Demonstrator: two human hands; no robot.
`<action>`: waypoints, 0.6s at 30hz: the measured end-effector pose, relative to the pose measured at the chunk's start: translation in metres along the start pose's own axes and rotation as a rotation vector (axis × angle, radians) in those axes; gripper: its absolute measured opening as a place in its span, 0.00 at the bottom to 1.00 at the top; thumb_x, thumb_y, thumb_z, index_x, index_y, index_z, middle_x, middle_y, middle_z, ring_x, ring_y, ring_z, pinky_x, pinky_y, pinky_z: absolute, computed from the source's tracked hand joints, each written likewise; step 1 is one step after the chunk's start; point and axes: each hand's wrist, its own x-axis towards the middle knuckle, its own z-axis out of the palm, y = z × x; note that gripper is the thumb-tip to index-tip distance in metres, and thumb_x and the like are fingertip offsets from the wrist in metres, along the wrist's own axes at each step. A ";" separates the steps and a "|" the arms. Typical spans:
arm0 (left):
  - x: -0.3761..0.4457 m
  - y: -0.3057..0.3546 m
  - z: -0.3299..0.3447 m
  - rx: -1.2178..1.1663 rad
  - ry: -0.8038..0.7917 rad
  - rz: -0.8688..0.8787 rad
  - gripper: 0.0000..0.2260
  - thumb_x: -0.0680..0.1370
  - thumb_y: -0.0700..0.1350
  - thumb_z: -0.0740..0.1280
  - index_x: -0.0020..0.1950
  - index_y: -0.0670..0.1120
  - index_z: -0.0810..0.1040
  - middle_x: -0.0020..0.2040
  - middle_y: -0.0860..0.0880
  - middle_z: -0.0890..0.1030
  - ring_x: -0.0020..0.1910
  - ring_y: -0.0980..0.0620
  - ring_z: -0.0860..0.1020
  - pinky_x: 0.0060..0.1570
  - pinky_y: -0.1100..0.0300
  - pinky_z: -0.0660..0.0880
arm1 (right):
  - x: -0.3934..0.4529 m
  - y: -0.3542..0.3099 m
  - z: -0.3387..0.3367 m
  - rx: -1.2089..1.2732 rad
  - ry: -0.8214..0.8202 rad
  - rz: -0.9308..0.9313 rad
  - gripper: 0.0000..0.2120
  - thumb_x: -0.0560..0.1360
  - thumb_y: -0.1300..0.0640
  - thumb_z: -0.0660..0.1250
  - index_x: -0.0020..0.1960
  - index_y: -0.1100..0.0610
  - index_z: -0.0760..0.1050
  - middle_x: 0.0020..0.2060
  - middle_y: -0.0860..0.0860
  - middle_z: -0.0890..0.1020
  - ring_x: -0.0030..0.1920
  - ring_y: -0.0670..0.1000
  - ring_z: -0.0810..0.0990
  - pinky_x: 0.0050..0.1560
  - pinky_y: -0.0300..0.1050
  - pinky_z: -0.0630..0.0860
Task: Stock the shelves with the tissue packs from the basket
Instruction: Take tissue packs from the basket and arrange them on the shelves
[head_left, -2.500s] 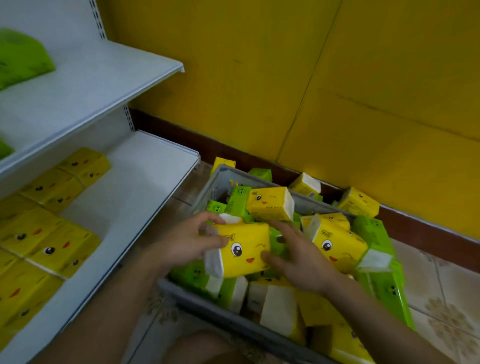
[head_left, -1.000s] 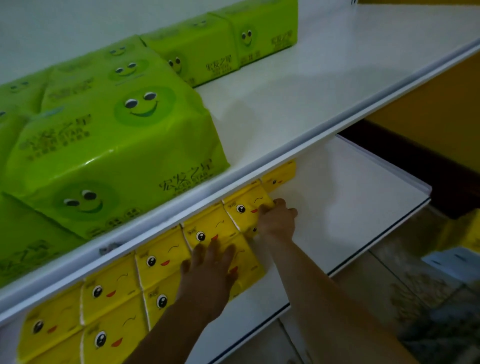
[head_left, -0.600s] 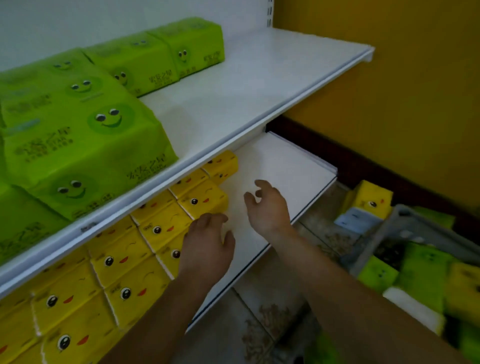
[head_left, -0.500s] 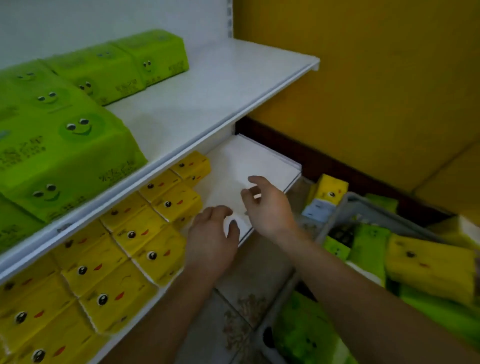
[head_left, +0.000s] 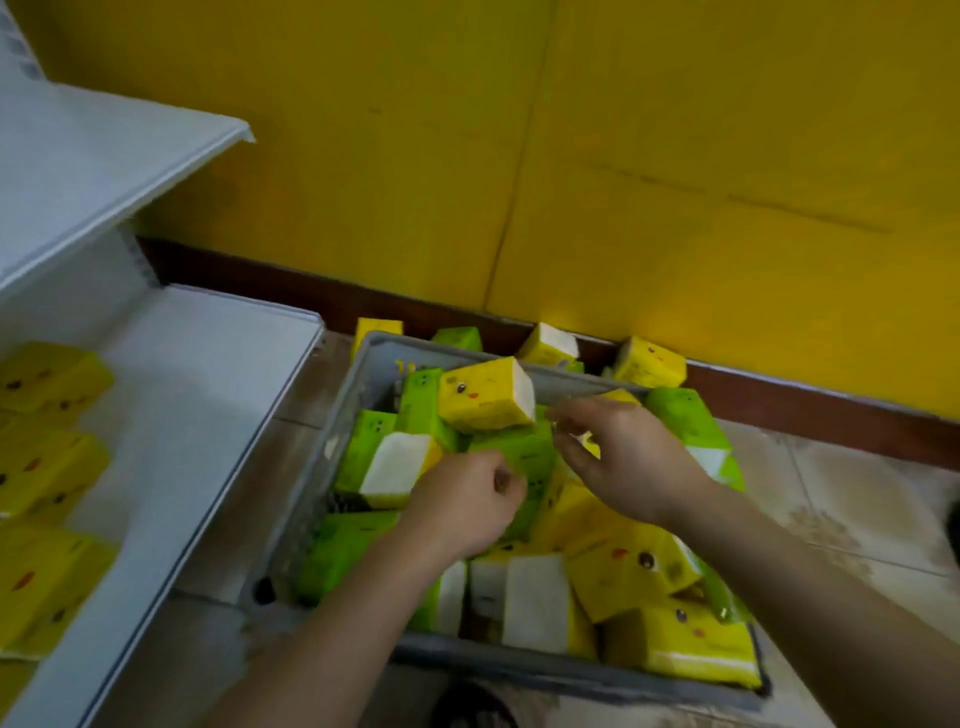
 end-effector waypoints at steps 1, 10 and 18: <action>-0.002 0.007 0.011 0.008 -0.044 -0.016 0.10 0.77 0.57 0.64 0.47 0.51 0.77 0.49 0.48 0.83 0.52 0.45 0.80 0.45 0.55 0.74 | -0.010 0.008 -0.006 0.009 0.067 0.007 0.12 0.76 0.53 0.64 0.58 0.53 0.80 0.48 0.50 0.83 0.49 0.53 0.82 0.47 0.49 0.79; -0.020 0.057 0.075 0.157 -0.439 0.160 0.41 0.70 0.63 0.72 0.77 0.54 0.56 0.73 0.52 0.67 0.69 0.48 0.70 0.64 0.53 0.71 | -0.079 0.042 -0.031 -0.386 -0.372 -0.017 0.27 0.67 0.43 0.60 0.65 0.47 0.75 0.55 0.48 0.81 0.57 0.55 0.75 0.50 0.50 0.77; -0.024 0.034 0.050 -0.163 -0.152 0.121 0.30 0.66 0.61 0.71 0.66 0.56 0.71 0.59 0.55 0.79 0.56 0.53 0.78 0.54 0.54 0.77 | -0.064 0.038 -0.044 -0.126 -0.086 0.005 0.19 0.77 0.47 0.65 0.67 0.48 0.74 0.58 0.47 0.81 0.57 0.51 0.77 0.53 0.46 0.74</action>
